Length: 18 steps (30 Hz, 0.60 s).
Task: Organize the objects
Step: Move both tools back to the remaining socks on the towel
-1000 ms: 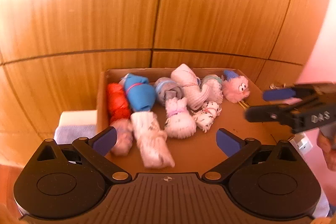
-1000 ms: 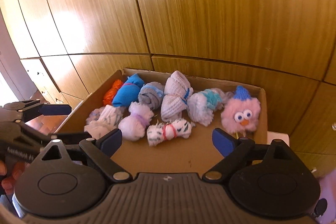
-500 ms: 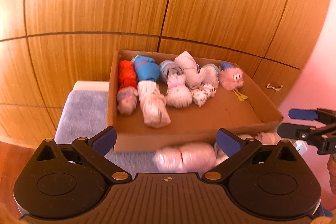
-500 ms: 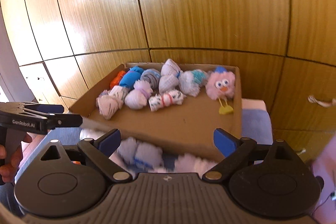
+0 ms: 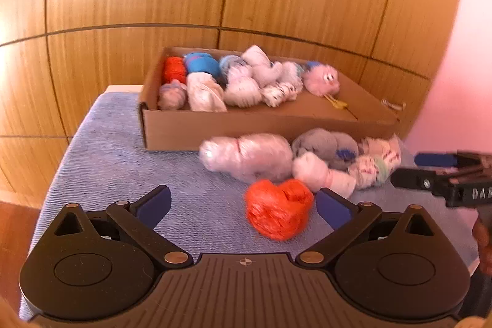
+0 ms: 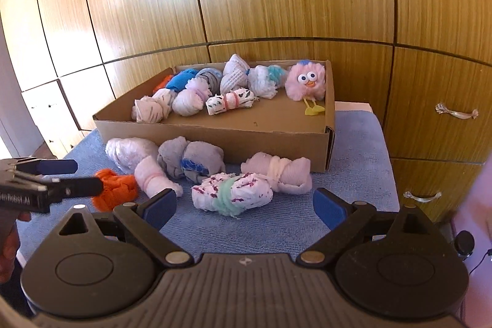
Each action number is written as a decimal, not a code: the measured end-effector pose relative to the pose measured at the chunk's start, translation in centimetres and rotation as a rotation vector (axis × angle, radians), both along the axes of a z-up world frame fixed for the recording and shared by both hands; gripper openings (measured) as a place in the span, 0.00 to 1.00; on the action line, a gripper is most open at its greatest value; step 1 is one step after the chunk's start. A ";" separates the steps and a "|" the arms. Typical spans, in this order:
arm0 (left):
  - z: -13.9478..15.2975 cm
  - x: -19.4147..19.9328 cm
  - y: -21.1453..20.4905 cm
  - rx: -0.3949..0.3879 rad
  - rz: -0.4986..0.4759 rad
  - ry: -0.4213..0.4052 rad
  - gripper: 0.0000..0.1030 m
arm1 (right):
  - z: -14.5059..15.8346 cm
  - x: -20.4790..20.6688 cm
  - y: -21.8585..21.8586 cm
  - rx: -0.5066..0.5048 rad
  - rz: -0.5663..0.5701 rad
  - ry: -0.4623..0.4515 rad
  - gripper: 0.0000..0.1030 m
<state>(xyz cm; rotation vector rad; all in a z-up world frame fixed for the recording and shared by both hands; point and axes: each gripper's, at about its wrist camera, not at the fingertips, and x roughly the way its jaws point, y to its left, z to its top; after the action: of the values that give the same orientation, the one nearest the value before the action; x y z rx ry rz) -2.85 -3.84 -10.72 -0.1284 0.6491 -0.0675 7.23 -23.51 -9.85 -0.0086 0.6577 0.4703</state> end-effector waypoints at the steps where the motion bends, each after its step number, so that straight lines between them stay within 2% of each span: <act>1: -0.3 0.1 -0.4 0.009 -0.006 0.001 0.97 | -0.1 0.1 0.1 -0.006 0.001 -0.005 0.92; 8: -1.4 1.2 -1.9 0.060 -0.033 0.020 0.87 | -1.2 0.7 2.1 -0.065 0.002 -0.014 0.90; 14: -1.2 1.8 -2.3 0.069 -0.059 0.039 0.74 | -1.7 1.2 3.1 -0.098 -0.019 -0.015 0.90; 17: -1.2 2.1 -2.4 0.067 -0.070 0.050 0.69 | -2.1 1.3 3.1 -0.092 -0.024 0.002 0.82; 18: -1.2 2.1 -2.5 0.065 -0.066 0.047 0.68 | -2.3 1.2 3.1 -0.096 -0.030 0.004 0.76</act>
<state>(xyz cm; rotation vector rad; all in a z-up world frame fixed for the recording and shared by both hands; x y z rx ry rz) -0.75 -6.29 -11.91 -0.0458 0.7021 -0.1074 8.47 -20.36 -12.14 -0.0886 0.6832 0.4091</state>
